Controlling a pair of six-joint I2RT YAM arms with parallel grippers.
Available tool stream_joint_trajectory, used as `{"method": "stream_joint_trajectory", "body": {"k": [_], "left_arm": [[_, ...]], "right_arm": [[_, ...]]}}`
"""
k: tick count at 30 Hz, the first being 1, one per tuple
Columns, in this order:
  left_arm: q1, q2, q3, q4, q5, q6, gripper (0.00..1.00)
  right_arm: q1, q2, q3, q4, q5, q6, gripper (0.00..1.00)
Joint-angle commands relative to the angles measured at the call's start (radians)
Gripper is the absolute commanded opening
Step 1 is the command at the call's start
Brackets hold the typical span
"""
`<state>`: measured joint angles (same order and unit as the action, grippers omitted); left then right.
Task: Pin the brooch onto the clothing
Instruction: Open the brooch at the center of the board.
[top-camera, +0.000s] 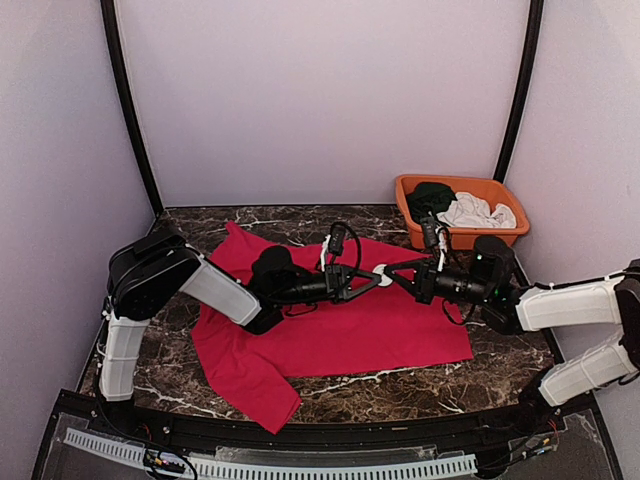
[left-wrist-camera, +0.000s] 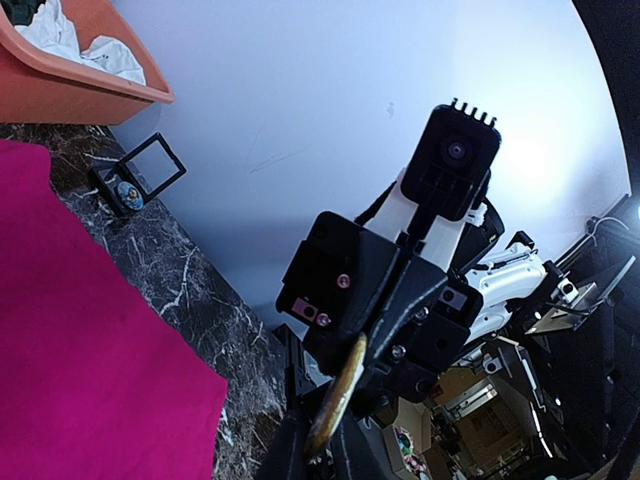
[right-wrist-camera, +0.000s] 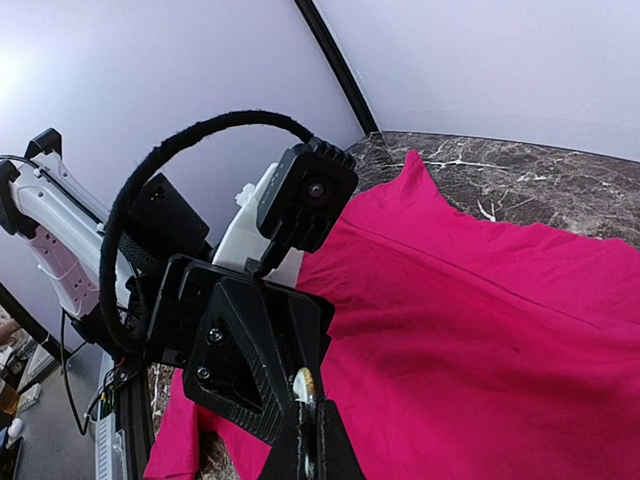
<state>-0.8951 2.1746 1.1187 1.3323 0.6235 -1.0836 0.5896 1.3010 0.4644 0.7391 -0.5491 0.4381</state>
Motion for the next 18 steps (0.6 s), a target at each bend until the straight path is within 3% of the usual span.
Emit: {"method": "stream_joint_trajectory", "body": {"k": [1, 9, 18], "left_arm": [[-0.028, -0.038, 0.027, -0.016, -0.01, 0.023, 0.12], [-0.028, -0.059, 0.013, -0.023, -0.009, 0.044, 0.22], [0.004, -0.128, -0.036, -0.032, -0.016, 0.08, 0.45]], "right_arm": [[0.055, -0.02, 0.01, -0.023, -0.032, -0.036, 0.0], [0.056, -0.035, 0.033, -0.034, -0.067, -0.022, 0.0], [0.051, -0.054, 0.062, -0.067, -0.07, -0.045, 0.0]]}}
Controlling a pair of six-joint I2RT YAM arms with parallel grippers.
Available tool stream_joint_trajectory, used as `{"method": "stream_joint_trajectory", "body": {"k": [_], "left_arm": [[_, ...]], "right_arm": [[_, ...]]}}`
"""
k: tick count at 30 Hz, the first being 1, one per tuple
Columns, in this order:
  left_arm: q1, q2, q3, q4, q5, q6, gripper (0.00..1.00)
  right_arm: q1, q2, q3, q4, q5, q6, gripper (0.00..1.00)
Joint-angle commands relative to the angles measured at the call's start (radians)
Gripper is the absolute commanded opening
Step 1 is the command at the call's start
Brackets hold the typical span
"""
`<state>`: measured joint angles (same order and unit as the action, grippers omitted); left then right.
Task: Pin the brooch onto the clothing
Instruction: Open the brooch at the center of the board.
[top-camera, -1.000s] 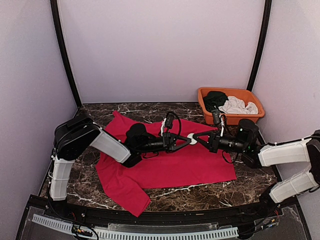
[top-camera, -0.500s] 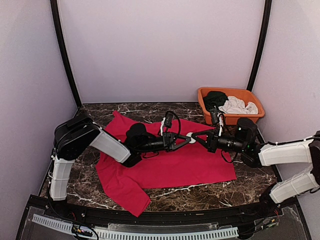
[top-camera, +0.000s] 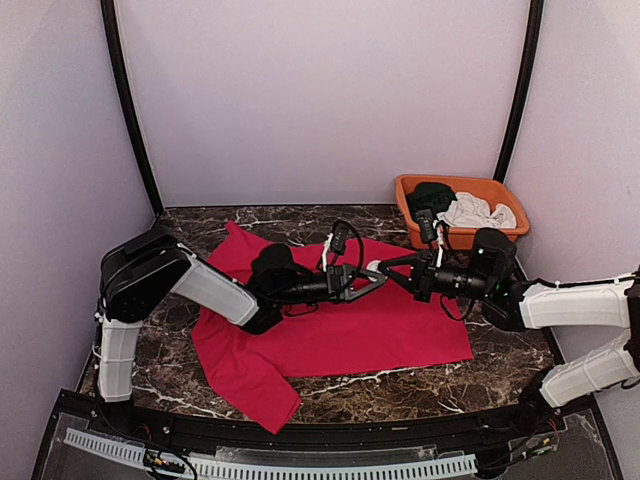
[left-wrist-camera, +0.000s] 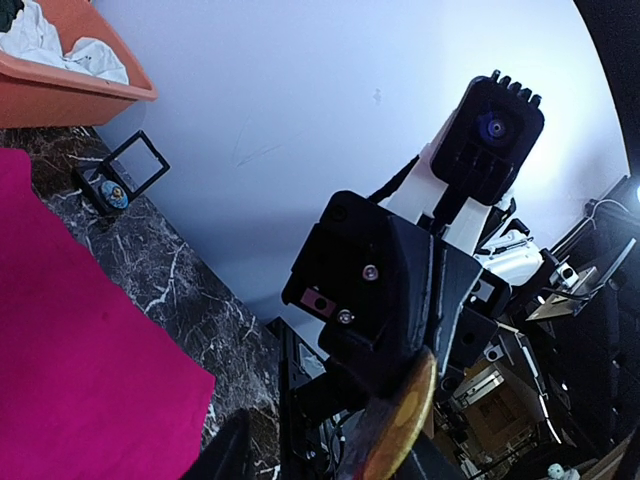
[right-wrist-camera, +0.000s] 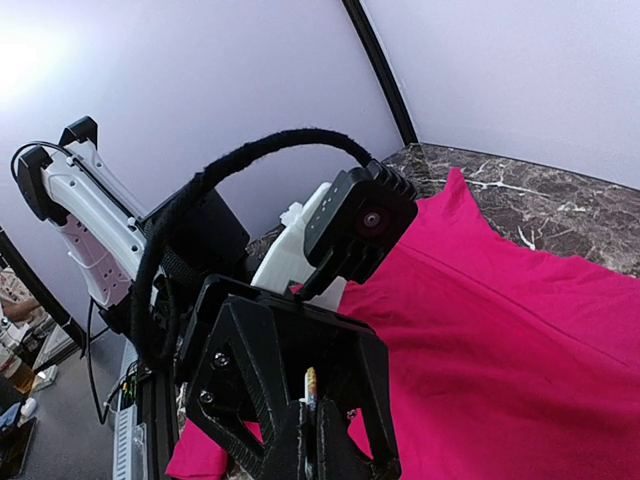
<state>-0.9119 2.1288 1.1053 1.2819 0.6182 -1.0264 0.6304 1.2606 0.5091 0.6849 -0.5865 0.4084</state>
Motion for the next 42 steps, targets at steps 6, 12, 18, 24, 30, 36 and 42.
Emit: {"method": "stream_joint_trajectory", "body": {"k": [6, 12, 18, 24, 30, 36, 42], "left_arm": [[0.042, -0.137, -0.065, -0.005, 0.001, 0.059, 0.56], [0.056, -0.157, -0.094, -0.015, -0.004, 0.074, 0.71], [0.061, -0.181, -0.123, -0.017, -0.019, 0.099, 0.85], [0.081, -0.221, -0.159, -0.033, -0.016, 0.131, 0.99], [0.103, -0.291, -0.198, -0.092, -0.003, 0.183, 0.99], [0.099, -0.298, -0.167, -0.191, 0.019, 0.23, 0.99], [0.06, -0.254, -0.084, -0.33, 0.052, 0.283, 0.99]], "right_arm": [[-0.01, -0.028, 0.007, -0.001, -0.052, 0.006, 0.0], [-0.029, -0.077, -0.003, -0.01, -0.073, 0.022, 0.0], [-0.039, -0.088, 0.0, -0.028, -0.091, 0.034, 0.0], [-0.041, -0.113, 0.002, -0.059, -0.072, 0.034, 0.0], [-0.041, -0.108, 0.024, -0.109, -0.057, 0.044, 0.0], [-0.041, -0.119, 0.011, -0.104, -0.037, 0.063, 0.0], [-0.04, -0.114, 0.013, -0.103, -0.04, 0.062, 0.0]]}}
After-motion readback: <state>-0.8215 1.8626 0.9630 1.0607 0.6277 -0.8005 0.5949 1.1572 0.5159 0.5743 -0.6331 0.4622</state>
